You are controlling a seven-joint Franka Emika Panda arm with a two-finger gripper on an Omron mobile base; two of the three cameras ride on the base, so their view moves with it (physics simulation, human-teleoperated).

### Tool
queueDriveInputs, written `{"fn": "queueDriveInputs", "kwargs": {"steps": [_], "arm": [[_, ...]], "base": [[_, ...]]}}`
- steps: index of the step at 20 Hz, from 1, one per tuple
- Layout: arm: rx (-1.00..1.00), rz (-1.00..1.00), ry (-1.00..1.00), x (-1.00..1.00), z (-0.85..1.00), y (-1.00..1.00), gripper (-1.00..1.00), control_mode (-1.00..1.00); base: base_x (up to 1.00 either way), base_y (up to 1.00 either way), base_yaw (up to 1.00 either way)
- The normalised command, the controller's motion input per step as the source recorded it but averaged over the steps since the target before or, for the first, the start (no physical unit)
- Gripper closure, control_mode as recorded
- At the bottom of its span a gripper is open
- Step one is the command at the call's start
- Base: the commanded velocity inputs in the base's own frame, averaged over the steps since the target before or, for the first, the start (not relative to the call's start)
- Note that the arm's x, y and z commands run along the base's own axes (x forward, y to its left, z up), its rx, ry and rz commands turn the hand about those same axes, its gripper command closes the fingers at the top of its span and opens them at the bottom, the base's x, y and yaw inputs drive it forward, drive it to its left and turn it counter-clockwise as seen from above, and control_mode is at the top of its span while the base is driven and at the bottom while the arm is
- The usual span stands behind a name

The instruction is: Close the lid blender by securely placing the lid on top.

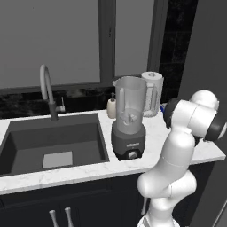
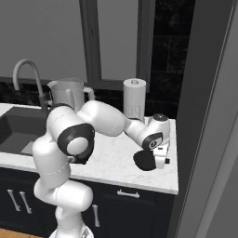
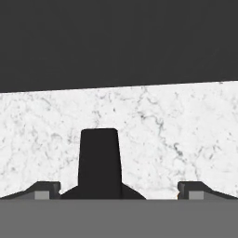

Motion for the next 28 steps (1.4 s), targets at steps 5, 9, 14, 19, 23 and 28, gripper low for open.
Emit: {"fn": "queueDriveInputs", "kwargs": {"steps": [5, 9, 14, 19, 23, 28], "arm": [[0.00, 0.00, 0.00, 0.18, -0.28, -0.08, -1.00, -1.00], [0.01, 0.00, 0.00, 0.21, -0.22, -0.21, -1.00, -1.00], [0.00, 0.00, 0.00, 0.04, -0.32, -0.08, -1.00, -1.00], [0.00, 0.00, 0.03, 0.00, -0.51, 0.15, 1.00, -1.00], [0.00, 0.00, 0.00, 0.00, -0.11, 0.16, 1.00, -1.00], [0.00, 0.00, 0.00, -0.02, 0.00, 0.15, 1.00, -1.00]], "base": [[0.00, 0.00, 0.00], [0.00, 0.00, 0.00], [0.00, 0.00, 0.00], [0.00, 0.00, 0.00], [0.00, 0.00, 0.00], [0.00, 0.00, 0.00]]}}
